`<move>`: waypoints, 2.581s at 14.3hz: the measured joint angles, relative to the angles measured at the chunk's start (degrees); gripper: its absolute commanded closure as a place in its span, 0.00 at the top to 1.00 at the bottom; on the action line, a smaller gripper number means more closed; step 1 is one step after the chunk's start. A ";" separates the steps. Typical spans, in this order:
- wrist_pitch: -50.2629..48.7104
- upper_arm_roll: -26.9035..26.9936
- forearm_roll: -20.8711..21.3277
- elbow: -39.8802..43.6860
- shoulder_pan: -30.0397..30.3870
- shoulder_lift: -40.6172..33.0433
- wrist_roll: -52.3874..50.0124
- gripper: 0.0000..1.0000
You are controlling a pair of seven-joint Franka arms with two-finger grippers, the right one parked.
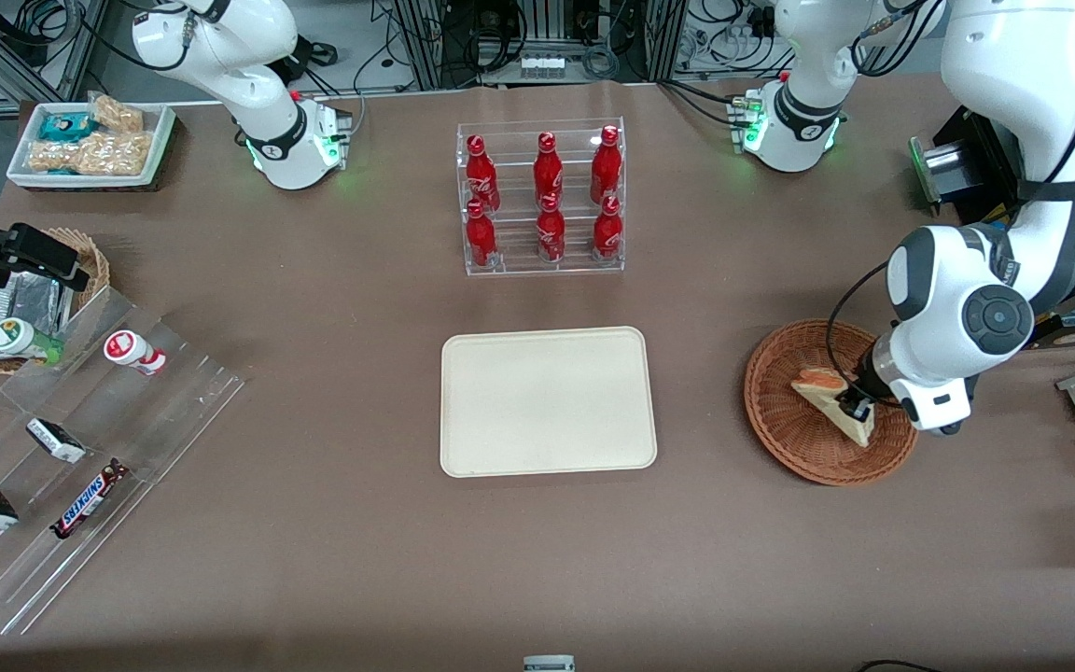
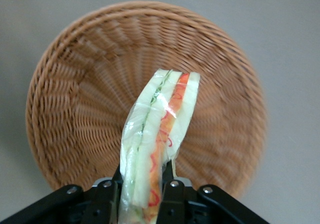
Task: Place sandwich from basket to tray
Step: 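Close the left gripper on the wrapped sandwich and lift it, then carry the sandwich over the cream tray and lower it, then open the left gripper to release the sandwich onto the tray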
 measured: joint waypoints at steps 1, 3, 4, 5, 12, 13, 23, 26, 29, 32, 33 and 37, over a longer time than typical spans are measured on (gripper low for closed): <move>-3.08 -1.98 -0.01 3.33 -0.10 0.41 -0.08 0.02; -6.16 -6.83 -0.02 8.82 -0.38 2.39 -0.52 0.03; -6.36 -9.32 -0.02 10.81 -0.67 3.84 -0.88 0.03; -6.36 -11.58 -0.02 12.48 -1.25 5.49 -1.11 0.03; -2.30 -15.20 5.61 24.63 -17.10 17.96 -1.36 0.04; -0.51 -15.24 7.61 25.16 -19.02 19.19 -1.35 0.04; 3.48 -15.06 14.92 26.13 -26.86 25.63 -1.83 0.74; 3.52 -15.03 14.91 27.72 -26.79 25.53 -5.64 1.00; 2.16 -15.03 14.81 29.73 -26.58 23.17 -6.24 1.00; -3.16 -14.93 14.52 30.30 -25.19 17.72 -5.21 1.00; -5.40 -14.89 13.90 30.19 -23.96 15.61 -2.54 1.00; -14.79 -14.63 9.19 27.47 -16.23 9.16 13.52 1.00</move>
